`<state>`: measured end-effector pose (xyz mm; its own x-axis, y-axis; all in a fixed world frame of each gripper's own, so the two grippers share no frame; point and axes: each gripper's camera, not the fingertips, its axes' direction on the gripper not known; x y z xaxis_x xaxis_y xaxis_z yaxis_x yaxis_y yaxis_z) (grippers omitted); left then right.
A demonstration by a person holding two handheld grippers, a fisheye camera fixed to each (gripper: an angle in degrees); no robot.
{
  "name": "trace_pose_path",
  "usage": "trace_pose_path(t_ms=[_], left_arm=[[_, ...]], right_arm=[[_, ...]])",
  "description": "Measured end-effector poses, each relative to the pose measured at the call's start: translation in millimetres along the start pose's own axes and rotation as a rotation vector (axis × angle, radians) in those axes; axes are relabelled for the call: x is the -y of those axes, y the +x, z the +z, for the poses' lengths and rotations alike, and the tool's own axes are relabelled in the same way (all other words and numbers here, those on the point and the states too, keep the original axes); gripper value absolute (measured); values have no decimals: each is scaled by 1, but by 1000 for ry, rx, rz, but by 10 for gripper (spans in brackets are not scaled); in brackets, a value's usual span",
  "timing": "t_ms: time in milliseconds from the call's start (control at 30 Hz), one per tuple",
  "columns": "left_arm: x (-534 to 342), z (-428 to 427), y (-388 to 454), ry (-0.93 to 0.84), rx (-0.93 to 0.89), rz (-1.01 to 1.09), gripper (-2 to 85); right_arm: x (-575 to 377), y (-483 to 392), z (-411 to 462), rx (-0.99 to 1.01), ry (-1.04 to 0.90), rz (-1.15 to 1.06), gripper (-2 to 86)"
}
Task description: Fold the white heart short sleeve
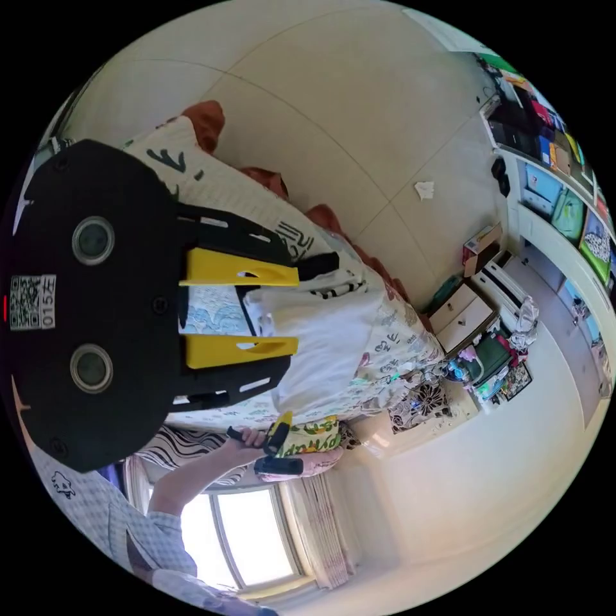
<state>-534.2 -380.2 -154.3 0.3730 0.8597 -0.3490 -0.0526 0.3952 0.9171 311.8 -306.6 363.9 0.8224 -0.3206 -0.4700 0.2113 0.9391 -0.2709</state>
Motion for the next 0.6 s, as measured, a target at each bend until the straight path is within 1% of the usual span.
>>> trace_pose_path(t_ms=[67, 133, 267, 333, 400, 500, 600], left_arm=[[1, 6, 9, 1, -10, 6, 41], [-4, 1, 27, 4, 31, 54, 11], [-25, -23, 67, 58, -13, 176, 0], [-49, -45, 102, 129, -110, 259, -2], [-68, -58, 130, 157, -179, 313, -3], [-101, -60, 173, 141, -288, 374, -3], [-139, -36, 216, 70, -399, 422, -3]], right_arm=[[-5, -4, 1, -14, -5, -6, 57], [-22, -11, -10, 3, 43, -41, 32], [-54, -17, -39, 112, 110, -92, 13], [-83, -25, -69, 147, 163, -137, 8], [-111, -30, -99, 155, 214, -166, 6], [-167, -30, -153, 180, 296, -185, 5], [-234, -25, -204, 181, 337, -175, 4]])
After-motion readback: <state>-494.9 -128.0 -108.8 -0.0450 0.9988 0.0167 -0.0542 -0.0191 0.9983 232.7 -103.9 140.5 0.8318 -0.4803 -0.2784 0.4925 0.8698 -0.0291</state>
